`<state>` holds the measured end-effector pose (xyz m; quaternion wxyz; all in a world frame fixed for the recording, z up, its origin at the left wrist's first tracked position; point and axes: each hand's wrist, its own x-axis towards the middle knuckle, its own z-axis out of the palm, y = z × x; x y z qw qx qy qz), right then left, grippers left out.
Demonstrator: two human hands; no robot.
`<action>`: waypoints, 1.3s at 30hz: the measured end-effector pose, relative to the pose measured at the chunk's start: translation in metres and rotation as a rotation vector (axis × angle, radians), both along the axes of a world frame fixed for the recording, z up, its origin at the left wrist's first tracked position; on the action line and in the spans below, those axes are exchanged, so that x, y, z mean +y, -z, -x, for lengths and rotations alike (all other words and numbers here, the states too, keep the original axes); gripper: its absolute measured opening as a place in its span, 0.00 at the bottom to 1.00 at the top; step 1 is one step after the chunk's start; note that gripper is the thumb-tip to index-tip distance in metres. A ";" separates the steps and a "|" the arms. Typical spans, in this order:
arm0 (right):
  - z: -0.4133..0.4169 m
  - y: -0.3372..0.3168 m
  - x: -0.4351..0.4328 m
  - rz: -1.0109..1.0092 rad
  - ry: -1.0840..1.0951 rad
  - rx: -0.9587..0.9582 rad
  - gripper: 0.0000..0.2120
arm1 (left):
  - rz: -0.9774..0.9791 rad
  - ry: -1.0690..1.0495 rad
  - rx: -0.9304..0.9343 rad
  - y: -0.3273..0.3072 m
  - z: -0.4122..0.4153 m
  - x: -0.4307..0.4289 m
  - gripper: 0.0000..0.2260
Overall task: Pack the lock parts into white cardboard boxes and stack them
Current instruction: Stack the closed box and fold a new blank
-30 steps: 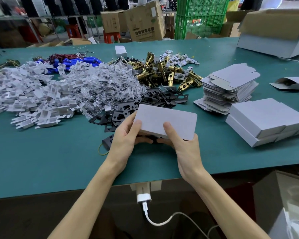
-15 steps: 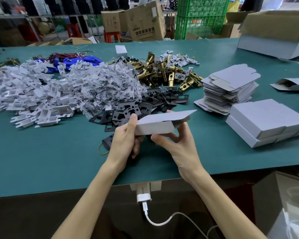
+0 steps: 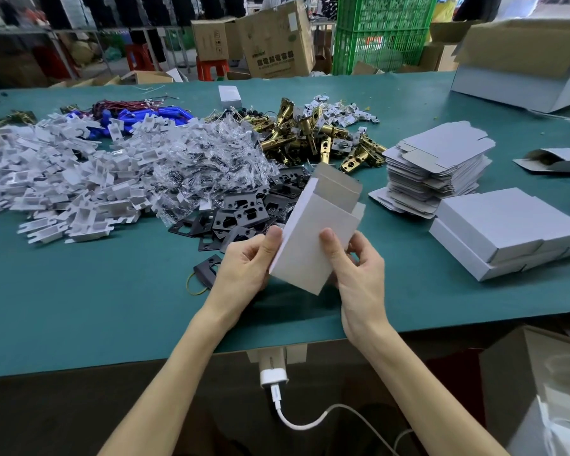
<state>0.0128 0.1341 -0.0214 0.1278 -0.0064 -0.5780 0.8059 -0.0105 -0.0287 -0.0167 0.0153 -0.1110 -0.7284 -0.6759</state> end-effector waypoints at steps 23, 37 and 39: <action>0.034 -0.015 -0.003 -0.373 0.042 -0.053 0.09 | -0.301 -0.250 -0.141 0.004 0.012 0.000 0.20; 0.213 -0.030 0.047 -1.352 0.072 -0.266 0.25 | -0.228 -0.202 -0.183 0.008 0.018 -0.002 0.16; 0.219 -0.028 0.047 -1.426 0.062 -0.301 0.26 | -0.227 -0.202 -0.179 0.007 0.018 -0.001 0.20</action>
